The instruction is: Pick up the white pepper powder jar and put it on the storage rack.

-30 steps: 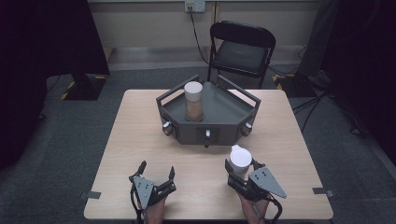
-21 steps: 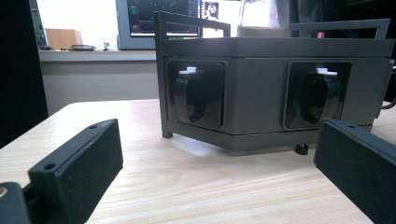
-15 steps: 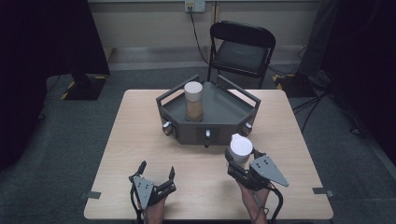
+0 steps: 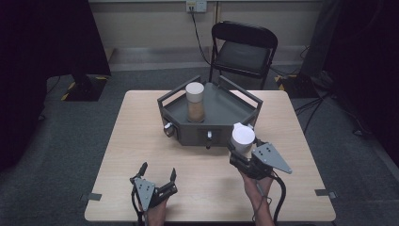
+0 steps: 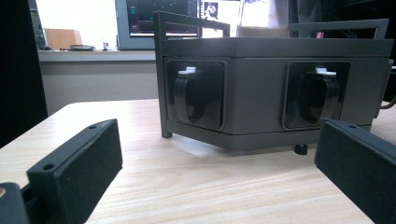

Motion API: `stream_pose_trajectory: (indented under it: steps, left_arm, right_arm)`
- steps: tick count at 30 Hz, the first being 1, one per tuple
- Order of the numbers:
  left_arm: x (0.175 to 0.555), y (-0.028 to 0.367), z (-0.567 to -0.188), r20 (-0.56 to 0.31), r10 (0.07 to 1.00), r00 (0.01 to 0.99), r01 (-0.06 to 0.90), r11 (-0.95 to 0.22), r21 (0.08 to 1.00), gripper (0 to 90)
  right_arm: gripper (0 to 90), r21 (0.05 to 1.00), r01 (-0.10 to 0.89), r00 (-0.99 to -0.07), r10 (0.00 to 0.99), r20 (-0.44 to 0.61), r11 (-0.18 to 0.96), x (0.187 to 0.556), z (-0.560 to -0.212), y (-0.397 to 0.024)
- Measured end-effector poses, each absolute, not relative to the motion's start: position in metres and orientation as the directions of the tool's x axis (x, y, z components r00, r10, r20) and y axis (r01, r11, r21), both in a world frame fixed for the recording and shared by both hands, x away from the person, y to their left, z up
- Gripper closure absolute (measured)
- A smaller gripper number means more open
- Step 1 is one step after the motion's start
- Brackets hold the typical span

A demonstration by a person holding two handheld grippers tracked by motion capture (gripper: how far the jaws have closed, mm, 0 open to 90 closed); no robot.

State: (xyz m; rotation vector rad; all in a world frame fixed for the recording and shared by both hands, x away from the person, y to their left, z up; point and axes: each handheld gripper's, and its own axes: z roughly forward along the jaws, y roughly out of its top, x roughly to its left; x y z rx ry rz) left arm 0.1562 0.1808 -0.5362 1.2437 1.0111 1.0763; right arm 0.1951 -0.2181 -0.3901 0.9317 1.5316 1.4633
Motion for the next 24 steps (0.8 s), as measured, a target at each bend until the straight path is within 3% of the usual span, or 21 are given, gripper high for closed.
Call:
stream_pose_trajectory:
  steps: [24]
  left_arm:
    - [0.156,0.181,-0.536,-0.004,0.978,0.210,-0.065,0.018,0.998,0.4]
  right_arm:
    - [29.6,0.996,-0.042,-0.403,0.911,-0.088,0.077,0.236,-0.345,-0.210]
